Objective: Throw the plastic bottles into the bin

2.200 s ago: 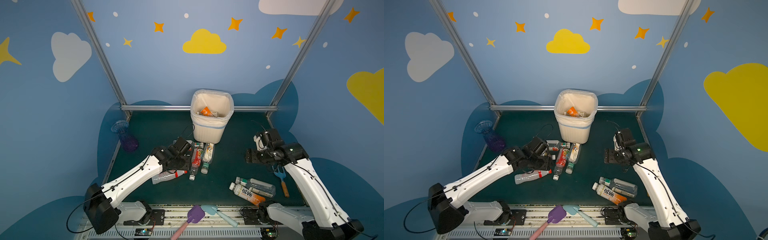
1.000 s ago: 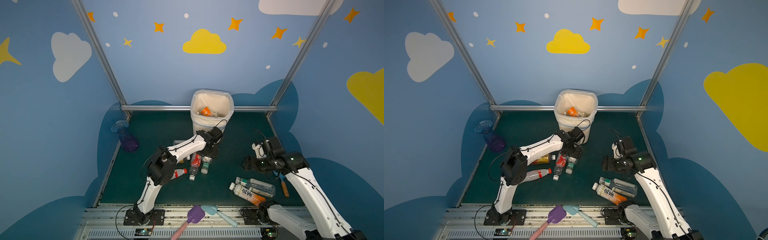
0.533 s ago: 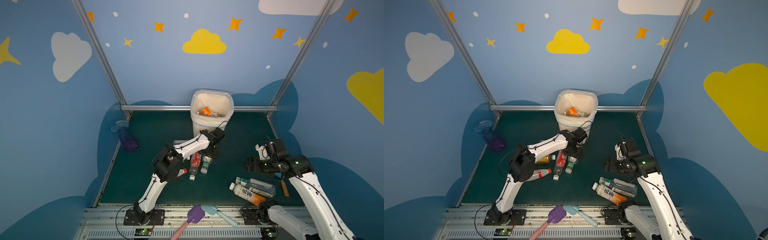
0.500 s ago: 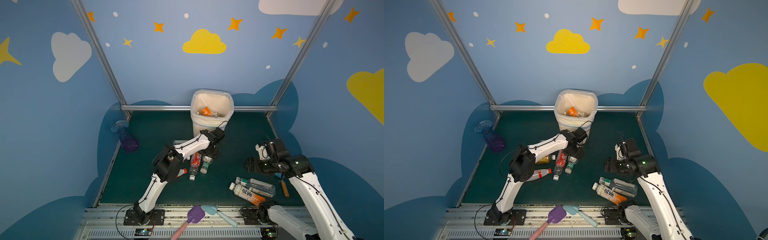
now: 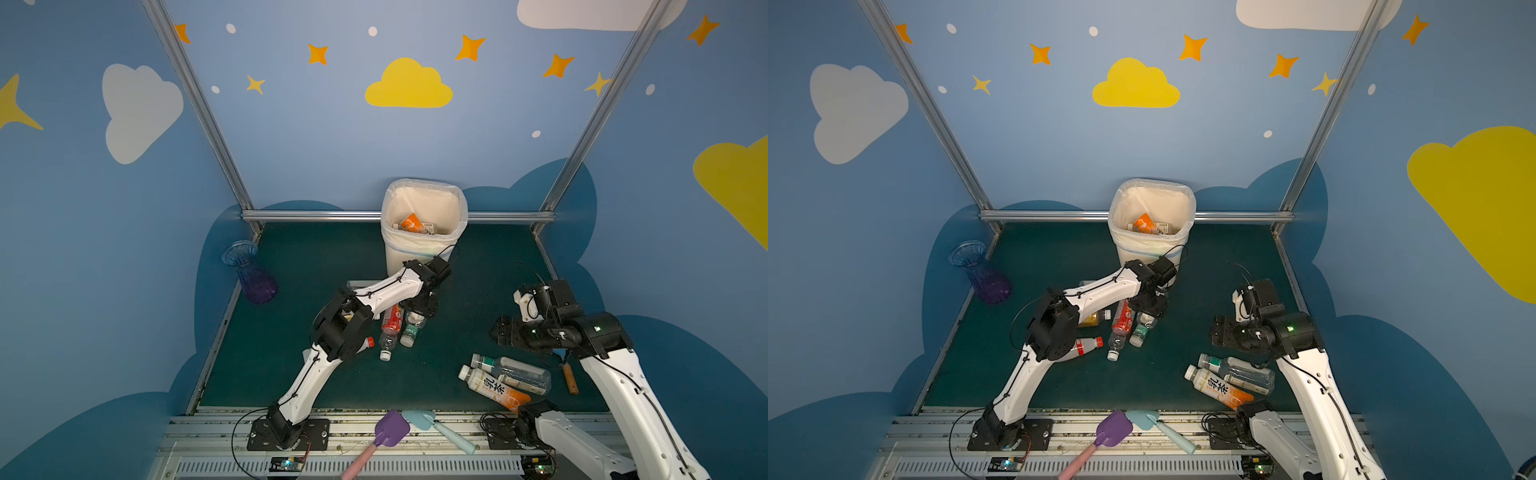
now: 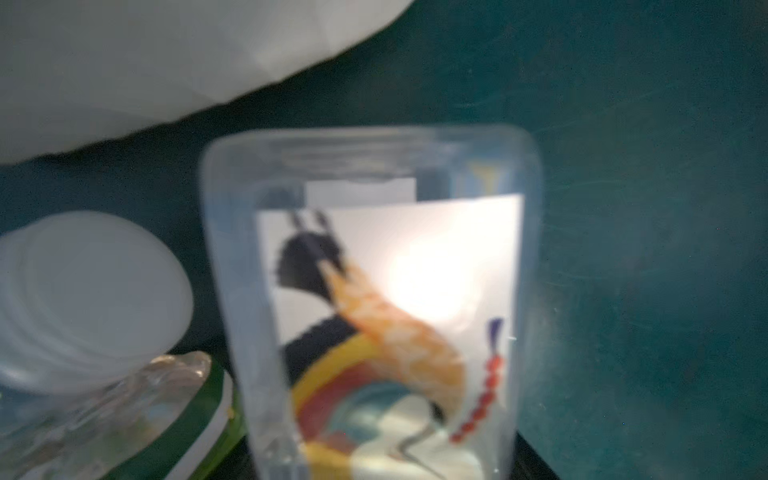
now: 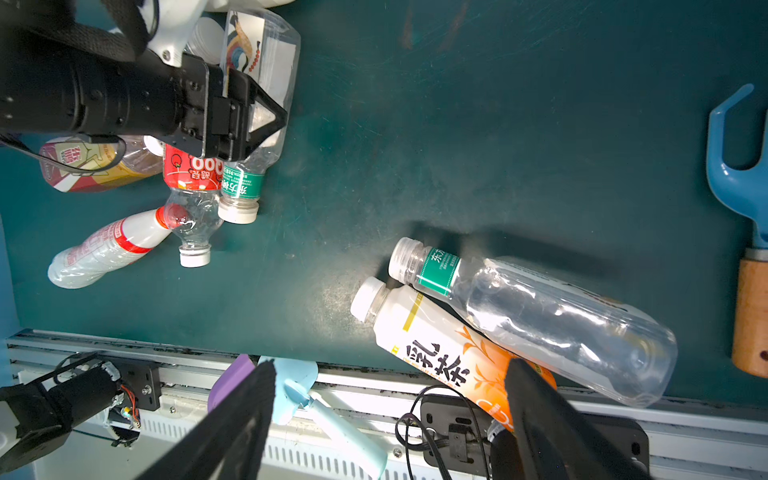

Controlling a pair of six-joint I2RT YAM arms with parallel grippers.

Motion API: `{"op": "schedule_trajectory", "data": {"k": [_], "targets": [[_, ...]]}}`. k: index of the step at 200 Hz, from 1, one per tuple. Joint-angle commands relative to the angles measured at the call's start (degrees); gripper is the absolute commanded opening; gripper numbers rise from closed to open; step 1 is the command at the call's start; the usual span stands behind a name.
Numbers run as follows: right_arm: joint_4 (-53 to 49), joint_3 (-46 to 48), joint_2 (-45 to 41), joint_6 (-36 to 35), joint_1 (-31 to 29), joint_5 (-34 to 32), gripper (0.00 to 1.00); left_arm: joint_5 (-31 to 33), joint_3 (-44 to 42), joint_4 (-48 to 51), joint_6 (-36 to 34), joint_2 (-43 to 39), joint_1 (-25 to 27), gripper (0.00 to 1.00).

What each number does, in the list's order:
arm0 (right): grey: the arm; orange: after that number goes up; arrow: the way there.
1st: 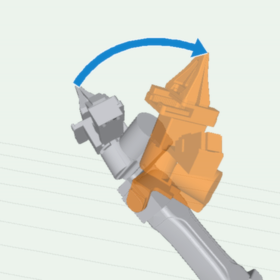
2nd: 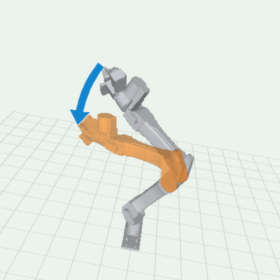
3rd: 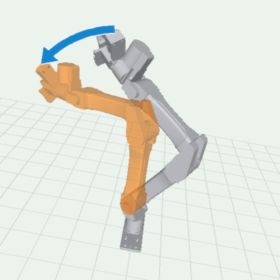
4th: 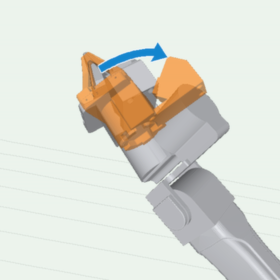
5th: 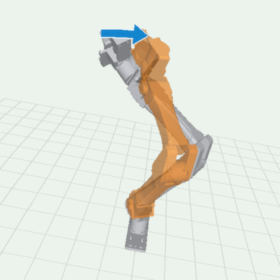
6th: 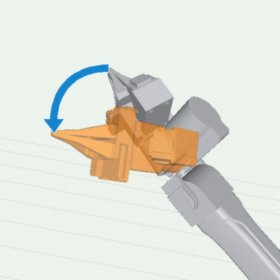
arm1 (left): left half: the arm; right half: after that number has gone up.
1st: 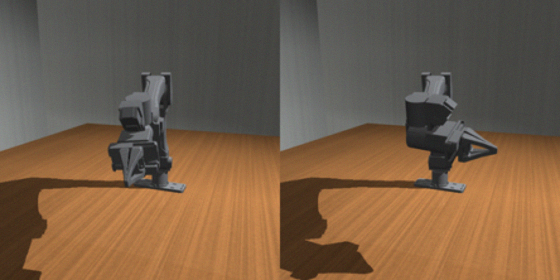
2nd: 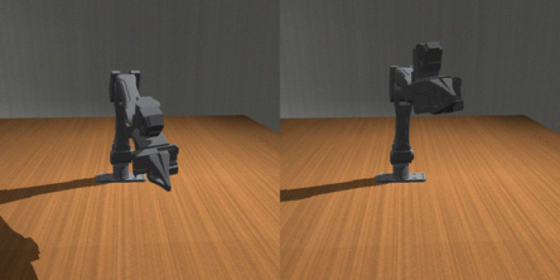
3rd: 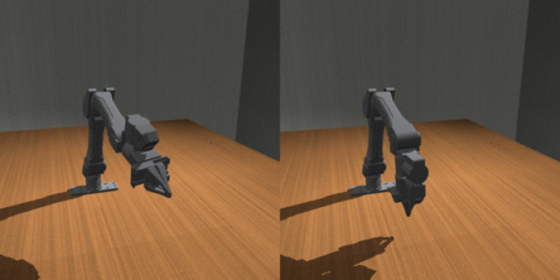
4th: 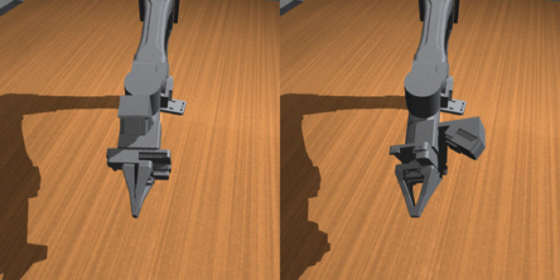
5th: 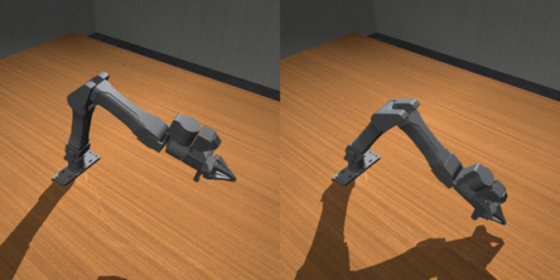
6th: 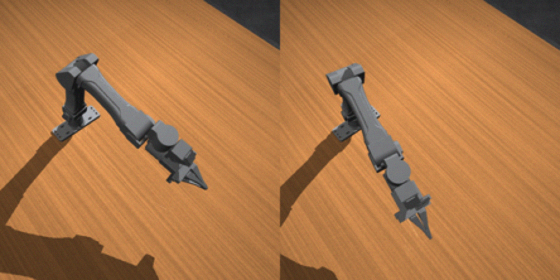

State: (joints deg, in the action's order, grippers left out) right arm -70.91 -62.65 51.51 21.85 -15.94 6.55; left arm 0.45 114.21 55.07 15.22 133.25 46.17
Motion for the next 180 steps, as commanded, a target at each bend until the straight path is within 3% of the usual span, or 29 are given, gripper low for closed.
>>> {"op": "schedule_trajectory", "data": {"k": [1,37,86,120,146,160,180], "targets": [[-1.85,0.18,-1.13,0.12,0.28,-0.97,0.87,-0.53,0.33,1.17,-0.79,-0.05,-0.15,0.59],[-2.39,0.39,-2.49,0.77,0.41,-1.58,0.87,-1.41,-5.6,-0.62,-0.81,-6.73,0.38,0.53],[-2.18,0.84,-3.39,1.64,0.53,-1.21,0.87,-2.98,-18.56,-0.05,0.29,-20.34,2.66,0.54],[-1.02,0.7,-2.6,2.46,0.56,0.58,0.87,-4.72,-21.85,4.27,2.69,-29.01,4.19,0.54],[-0.1,0.11,-1.88,2.96,0.57,2.34,0.87,-0.71,-14.52,7.5,4.0,-34.33,3.55,0.54],[-0.01,-0.98,-1.22,2.86,0.45,3.26,0.87,2.52,-6.69,5.93,1.85,-35.25,2.39,0.54],[0.07,-2.83,-0.58,2.94,0.4,4.6,0.87,1.62,8.44,2.79,-1.8,-31.9,-2.16,0.54]]}}
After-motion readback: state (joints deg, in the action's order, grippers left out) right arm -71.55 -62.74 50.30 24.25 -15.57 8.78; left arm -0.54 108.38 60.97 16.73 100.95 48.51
